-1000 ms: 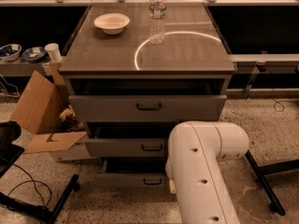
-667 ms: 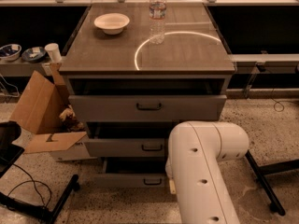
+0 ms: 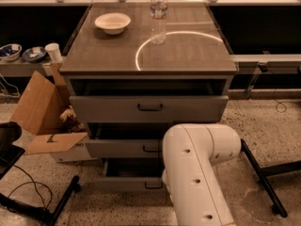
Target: Open bottom drawer
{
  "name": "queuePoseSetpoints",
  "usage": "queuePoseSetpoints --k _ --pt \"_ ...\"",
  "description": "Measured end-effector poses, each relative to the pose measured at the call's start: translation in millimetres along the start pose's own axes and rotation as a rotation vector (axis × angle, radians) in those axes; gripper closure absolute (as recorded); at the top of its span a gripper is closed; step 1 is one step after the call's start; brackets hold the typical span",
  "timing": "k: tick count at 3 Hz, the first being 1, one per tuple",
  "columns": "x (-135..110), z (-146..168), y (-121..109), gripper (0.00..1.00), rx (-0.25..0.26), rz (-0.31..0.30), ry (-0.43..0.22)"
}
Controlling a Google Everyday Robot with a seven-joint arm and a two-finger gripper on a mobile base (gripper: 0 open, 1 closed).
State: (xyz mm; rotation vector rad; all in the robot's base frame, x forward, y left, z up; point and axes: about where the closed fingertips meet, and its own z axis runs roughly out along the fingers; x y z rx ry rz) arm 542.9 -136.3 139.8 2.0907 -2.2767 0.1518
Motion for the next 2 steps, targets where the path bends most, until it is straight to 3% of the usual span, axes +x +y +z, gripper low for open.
queuePoseSetpoints --k 2 --pt "1.6 -12.9 -1.4 0.85 0.0 0.0 0.0"
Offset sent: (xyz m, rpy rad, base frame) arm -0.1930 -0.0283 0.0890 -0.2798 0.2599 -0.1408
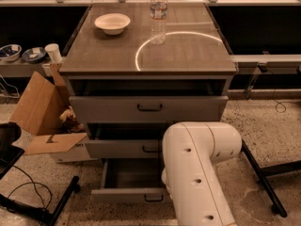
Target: Open bottom drawer
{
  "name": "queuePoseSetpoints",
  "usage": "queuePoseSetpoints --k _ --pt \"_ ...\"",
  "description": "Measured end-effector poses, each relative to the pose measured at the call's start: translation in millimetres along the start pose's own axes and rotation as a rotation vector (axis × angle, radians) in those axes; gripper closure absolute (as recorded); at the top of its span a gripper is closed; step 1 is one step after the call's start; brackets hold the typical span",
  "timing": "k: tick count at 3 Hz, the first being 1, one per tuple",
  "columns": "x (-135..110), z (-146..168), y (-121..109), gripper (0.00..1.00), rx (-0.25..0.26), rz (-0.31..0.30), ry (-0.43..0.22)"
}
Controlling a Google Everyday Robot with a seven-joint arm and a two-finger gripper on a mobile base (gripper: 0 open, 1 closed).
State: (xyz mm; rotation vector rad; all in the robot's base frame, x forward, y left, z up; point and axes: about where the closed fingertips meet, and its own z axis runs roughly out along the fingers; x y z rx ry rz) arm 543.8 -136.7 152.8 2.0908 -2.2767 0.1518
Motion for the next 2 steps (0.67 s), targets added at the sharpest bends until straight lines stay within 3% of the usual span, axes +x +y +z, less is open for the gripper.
queuePoseSetpoints --k 1,2 --pt "9.1 -9.3 4.9 1.0 0.0 0.014 0.012" --pt "19.7 -10.1 22.6 1.0 -0.017 0.031 0.019"
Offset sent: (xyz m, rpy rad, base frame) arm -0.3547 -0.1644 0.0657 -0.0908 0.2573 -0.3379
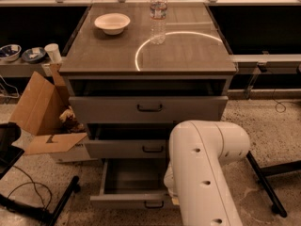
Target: Open bottom drawer
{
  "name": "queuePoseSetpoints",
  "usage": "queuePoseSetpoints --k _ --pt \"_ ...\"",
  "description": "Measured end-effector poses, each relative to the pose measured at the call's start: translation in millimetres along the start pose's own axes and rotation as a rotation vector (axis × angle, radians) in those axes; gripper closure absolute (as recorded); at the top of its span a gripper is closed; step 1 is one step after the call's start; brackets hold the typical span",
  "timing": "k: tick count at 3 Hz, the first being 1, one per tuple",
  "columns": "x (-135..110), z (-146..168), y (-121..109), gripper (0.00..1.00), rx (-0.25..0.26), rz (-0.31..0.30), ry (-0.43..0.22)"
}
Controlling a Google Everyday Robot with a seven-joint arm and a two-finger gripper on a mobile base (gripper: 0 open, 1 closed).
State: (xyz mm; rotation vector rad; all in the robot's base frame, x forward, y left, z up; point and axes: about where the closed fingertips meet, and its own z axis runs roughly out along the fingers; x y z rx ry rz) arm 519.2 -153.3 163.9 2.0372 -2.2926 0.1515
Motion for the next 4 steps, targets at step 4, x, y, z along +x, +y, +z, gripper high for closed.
queuePoseSetpoints --k 4 --pt "3.5 -2.8 20.9 1.0 -0.008 0.032 -0.021"
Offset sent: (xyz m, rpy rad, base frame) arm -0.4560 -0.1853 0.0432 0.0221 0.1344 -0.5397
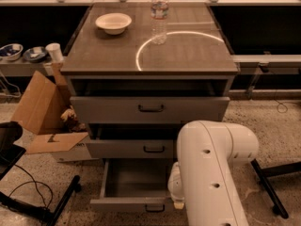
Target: Open bottom drawer
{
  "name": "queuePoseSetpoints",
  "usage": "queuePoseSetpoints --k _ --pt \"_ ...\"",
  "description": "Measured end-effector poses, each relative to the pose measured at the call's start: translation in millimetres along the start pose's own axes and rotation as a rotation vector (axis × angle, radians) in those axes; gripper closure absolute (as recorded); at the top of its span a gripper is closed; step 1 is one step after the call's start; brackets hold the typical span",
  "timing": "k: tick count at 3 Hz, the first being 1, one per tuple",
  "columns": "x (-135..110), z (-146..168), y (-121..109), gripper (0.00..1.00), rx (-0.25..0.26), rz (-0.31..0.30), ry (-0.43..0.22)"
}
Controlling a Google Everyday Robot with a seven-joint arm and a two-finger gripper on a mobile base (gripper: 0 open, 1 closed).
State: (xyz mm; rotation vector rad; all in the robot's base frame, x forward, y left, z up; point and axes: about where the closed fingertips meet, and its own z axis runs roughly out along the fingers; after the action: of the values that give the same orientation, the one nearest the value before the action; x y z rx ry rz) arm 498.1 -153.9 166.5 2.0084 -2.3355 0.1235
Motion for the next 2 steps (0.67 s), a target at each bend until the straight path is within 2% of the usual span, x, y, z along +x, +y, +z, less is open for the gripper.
queuePoseSetpoints --k 1,2 --pt "-2.3 -5.0 3.6 1.0 0.005 0.012 -0.016" --pt "6.3 -4.9 19.6 1.0 -0.006 0.034 -0.014"
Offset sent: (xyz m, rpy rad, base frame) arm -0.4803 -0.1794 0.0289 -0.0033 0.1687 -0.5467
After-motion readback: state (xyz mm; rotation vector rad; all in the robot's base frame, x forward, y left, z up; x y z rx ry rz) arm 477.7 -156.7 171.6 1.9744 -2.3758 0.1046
